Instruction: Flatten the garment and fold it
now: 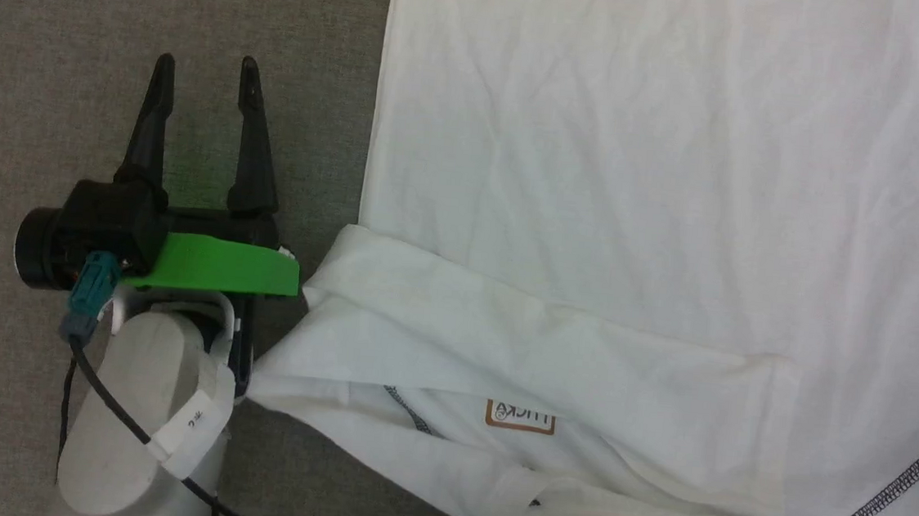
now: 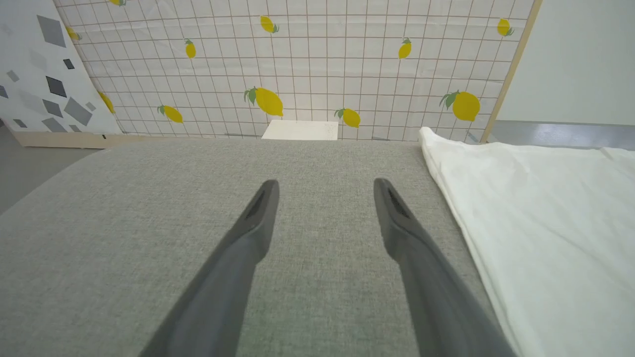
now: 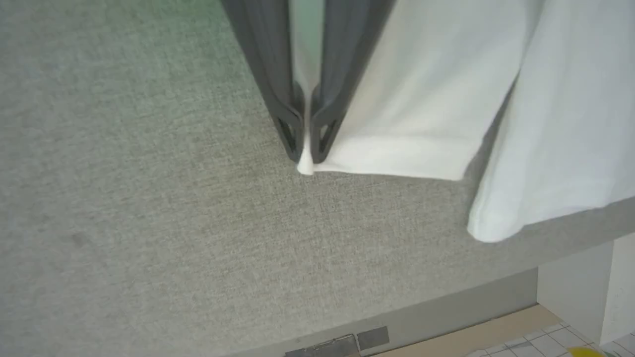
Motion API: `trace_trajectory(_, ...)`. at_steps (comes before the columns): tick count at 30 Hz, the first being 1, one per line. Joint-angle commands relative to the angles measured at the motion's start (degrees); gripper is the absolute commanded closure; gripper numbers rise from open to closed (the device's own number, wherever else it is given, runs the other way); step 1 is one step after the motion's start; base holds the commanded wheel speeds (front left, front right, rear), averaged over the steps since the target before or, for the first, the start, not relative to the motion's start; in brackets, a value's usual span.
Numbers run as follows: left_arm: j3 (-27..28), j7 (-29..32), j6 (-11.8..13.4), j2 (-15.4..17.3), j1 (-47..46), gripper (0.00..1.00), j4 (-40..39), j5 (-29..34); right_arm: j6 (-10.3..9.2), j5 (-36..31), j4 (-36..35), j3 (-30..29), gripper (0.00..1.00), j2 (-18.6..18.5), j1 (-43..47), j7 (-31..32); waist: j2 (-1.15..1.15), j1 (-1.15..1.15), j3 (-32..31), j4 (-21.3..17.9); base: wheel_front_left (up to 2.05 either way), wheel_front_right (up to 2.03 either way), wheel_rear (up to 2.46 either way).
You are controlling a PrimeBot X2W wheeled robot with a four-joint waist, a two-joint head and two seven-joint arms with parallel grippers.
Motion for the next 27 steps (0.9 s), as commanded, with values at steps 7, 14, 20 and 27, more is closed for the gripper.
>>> trace_trajectory(7,3.1,-0.3,-2.1,-1.0,3.0,0.0,1.5,1.3,-0.08,1.0,-3.2,-2.1,1.0,0.1,6.8,-2.7,0.0,-0.01,-5.1,-1.6,0.0,0.0,0.0)
trace_trajectory(14,5.1,-0.3,-4.6,-1.0,7.6,0.0,3.2,1.6,-0.08,4.6,-8.9,-6.5,1.0,-3.6,15.8,-7.3,0.0,-0.01,-12.7,-4.5,0.0,0.0,0.0)
trace_trajectory(20,6.3,-0.3,-5.2,-1.2,11.8,0.0,4.0,1.8,-0.08,5.3,-12.8,-10.0,1.0,-6.2,23.6,-9.6,0.0,-0.01,-18.1,-7.1,0.0,0.0,0.0)
trace_trajectory(27,7.4,-0.3,-5.5,-1.0,14.8,0.0,4.1,1.8,-0.08,1.3,-20.1,-14.1,1.0,-6.1,32.6,-10.2,0.0,-0.01,-22.1,-9.0,0.0,0.0,0.0)
